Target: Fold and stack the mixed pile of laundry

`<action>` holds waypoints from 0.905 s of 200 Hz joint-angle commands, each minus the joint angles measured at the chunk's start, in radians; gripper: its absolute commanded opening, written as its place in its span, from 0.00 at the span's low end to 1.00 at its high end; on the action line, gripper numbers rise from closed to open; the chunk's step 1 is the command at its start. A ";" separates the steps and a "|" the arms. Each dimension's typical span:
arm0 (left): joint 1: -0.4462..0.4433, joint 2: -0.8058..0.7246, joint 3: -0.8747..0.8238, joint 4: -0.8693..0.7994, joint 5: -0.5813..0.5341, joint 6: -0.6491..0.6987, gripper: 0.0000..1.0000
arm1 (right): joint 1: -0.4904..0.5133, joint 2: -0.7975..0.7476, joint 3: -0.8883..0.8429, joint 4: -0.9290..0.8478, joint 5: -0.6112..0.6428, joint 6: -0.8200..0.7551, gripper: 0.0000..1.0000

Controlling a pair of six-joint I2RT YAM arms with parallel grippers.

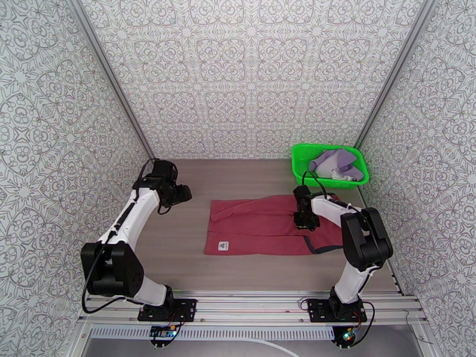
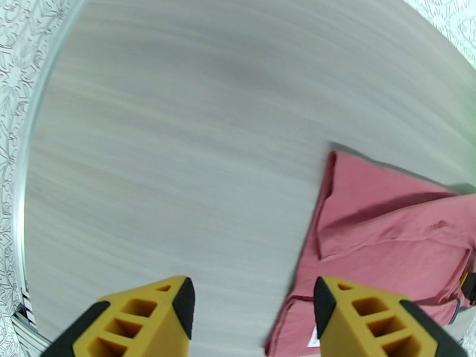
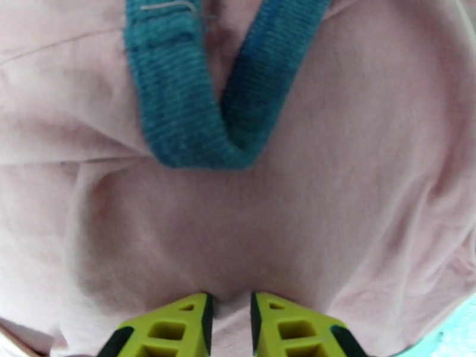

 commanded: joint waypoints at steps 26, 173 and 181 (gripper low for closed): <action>-0.108 0.140 0.058 0.026 0.129 0.021 0.57 | -0.034 -0.014 0.083 -0.070 0.093 -0.110 0.29; -0.199 0.680 0.383 0.009 0.227 0.093 0.55 | 0.656 0.014 0.431 -0.109 -0.143 0.370 0.84; -0.203 0.680 0.369 0.022 0.238 0.090 0.55 | 0.692 0.056 0.465 -0.108 -0.140 0.391 0.84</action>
